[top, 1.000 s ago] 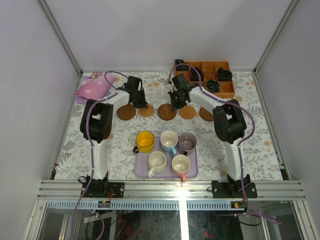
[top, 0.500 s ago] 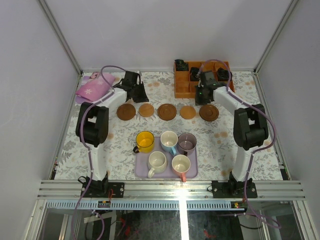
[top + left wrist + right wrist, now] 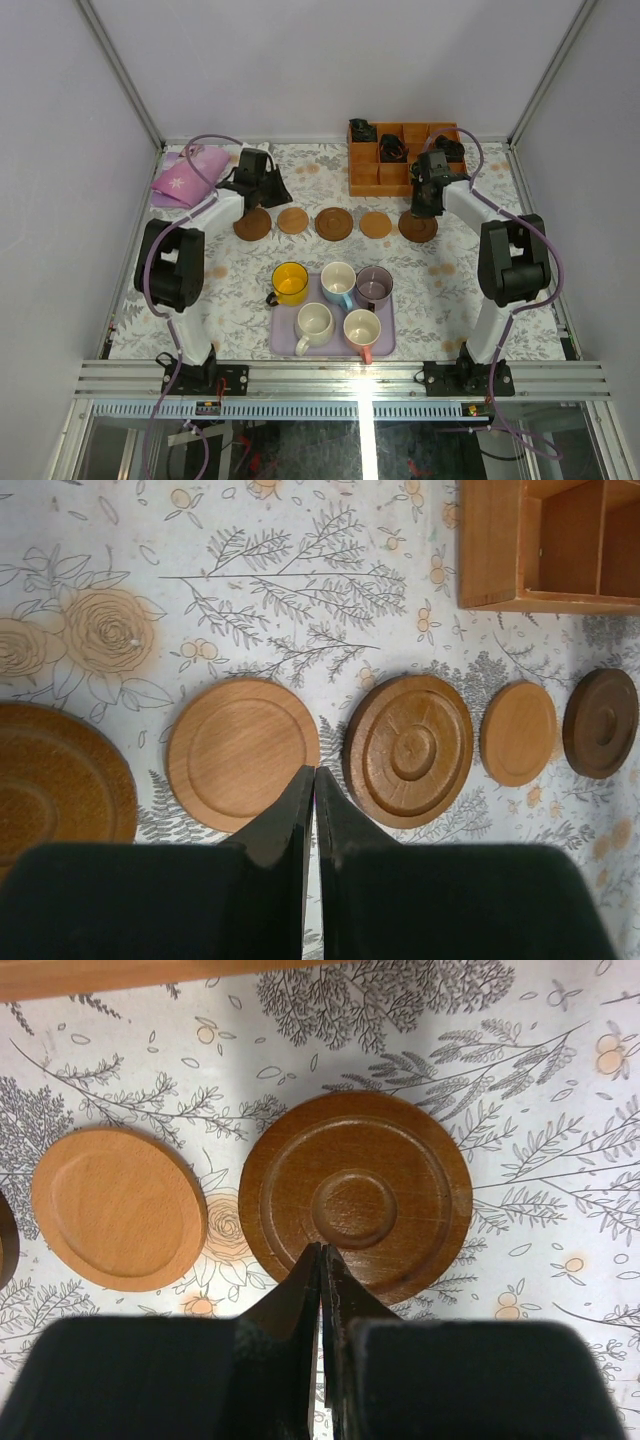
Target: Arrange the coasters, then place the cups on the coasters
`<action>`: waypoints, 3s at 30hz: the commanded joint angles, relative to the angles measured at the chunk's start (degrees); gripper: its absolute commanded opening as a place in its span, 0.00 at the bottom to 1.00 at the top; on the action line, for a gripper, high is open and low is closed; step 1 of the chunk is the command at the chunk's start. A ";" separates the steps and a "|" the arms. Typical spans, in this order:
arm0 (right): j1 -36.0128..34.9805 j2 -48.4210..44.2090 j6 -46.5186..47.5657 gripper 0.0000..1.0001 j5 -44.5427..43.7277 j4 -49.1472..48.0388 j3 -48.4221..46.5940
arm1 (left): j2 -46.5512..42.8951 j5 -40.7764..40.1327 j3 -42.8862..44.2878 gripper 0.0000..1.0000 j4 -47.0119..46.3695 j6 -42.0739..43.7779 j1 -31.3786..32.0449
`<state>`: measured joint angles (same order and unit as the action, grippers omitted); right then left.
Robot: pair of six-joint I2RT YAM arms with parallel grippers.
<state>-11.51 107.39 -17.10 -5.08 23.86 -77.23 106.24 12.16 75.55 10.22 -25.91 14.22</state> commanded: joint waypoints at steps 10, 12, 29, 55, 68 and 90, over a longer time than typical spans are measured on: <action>1.18 -1.02 1.64 0.00 -4.25 -3.52 -0.96 | -5.60 -5.73 -8.43 0.01 -11.37 -0.63 -5.18; 1.21 -0.20 2.06 0.00 -4.28 -3.07 -1.52 | -5.48 -5.62 -8.76 0.01 -11.70 -0.76 -5.90; 1.40 3.21 3.27 0.00 -0.42 -2.20 -3.93 | -5.03 -4.72 -8.89 0.02 -12.05 -3.88 -6.24; 3.86 -16.09 -0.54 0.03 -9.85 -1.88 15.06 | -13.17 -4.11 -17.31 0.20 -12.89 -3.07 -6.29; 3.95 -16.21 -0.71 0.03 -9.80 -1.75 16.65 | -15.52 -7.51 -19.48 0.82 -12.88 -3.62 -6.35; 3.95 -13.75 -0.91 0.00 -7.66 -0.81 16.23 | -14.81 -9.09 -18.75 0.87 -11.95 -4.15 -6.31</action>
<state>-7.70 93.10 -17.19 -12.78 22.48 -60.45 92.12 4.45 56.38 0.73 -29.91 7.86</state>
